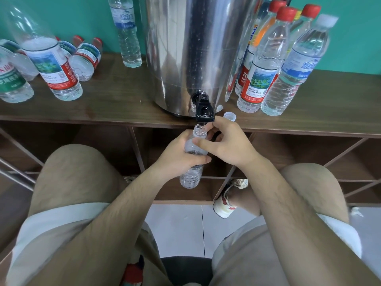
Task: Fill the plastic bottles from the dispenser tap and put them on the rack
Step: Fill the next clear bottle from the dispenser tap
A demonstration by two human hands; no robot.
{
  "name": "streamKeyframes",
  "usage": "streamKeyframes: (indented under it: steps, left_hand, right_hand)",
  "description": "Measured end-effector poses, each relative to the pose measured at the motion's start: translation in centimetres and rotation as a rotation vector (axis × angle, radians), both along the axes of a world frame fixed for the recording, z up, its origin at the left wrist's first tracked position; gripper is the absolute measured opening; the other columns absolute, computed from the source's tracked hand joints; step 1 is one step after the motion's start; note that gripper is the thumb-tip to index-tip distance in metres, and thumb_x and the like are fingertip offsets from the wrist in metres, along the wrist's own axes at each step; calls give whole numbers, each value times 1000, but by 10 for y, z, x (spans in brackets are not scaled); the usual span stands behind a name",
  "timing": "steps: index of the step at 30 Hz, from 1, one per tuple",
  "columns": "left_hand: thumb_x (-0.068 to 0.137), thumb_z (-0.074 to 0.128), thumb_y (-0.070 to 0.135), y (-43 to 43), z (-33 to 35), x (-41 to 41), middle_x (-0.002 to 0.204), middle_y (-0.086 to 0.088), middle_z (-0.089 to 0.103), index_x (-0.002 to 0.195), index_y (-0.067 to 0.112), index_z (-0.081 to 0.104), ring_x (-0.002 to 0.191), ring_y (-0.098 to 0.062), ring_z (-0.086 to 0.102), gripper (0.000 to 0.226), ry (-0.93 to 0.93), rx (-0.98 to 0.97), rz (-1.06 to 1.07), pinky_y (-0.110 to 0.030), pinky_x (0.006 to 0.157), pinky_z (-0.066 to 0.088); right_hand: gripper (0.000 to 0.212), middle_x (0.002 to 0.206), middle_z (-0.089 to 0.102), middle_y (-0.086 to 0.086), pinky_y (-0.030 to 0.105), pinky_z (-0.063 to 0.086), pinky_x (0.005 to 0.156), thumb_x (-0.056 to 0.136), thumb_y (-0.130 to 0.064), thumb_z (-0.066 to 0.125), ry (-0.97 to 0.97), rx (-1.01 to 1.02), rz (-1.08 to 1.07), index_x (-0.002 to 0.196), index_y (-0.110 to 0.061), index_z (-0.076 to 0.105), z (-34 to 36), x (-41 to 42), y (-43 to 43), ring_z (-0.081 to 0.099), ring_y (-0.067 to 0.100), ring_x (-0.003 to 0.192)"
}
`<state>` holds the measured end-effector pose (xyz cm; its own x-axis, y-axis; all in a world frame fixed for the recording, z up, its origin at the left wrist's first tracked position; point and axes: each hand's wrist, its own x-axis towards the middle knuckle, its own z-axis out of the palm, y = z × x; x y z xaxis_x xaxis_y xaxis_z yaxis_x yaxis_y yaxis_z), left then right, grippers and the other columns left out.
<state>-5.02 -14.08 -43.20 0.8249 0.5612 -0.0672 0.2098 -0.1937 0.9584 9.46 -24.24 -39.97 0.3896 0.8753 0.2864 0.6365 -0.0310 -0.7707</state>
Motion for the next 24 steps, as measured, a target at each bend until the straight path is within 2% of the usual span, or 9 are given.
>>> streamKeyframes:
  steps: [7,12,16,24]
  left_hand:
    - [75,90,19,0,-2,2,114,11,74,134,29,57,106,-8,72,68,7,9,-2,-44,100,58]
    - [76,90,21,0,-2,2,113,13,73,133,31,56,105,-6,71,67,22,27,-13,-41,99,58]
    - [75,91,23,0,-1,3,113,15,73,133,33,55,104,-4,71,69,32,25,-11,-39,98,58]
    - [73,91,22,1,-2,1,113,13,73,130,34,57,105,-6,71,67,37,8,-13,-41,99,58]
  right_hand:
    - [33,93,71,1,36,56,73,81,-40,79,-28,-15,9,96,-13,69,0,2,0,67,16,86]
    - [42,93,71,-1,29,53,70,77,-52,73,-47,-25,8,95,-14,69,2,4,-2,65,15,86]
    - [39,92,71,-2,23,51,67,77,-49,75,-53,-29,1,94,-14,69,2,5,-1,65,14,85]
    - [32,92,71,-1,21,50,67,81,-42,79,-47,-46,2,93,-14,69,1,3,-1,64,13,85]
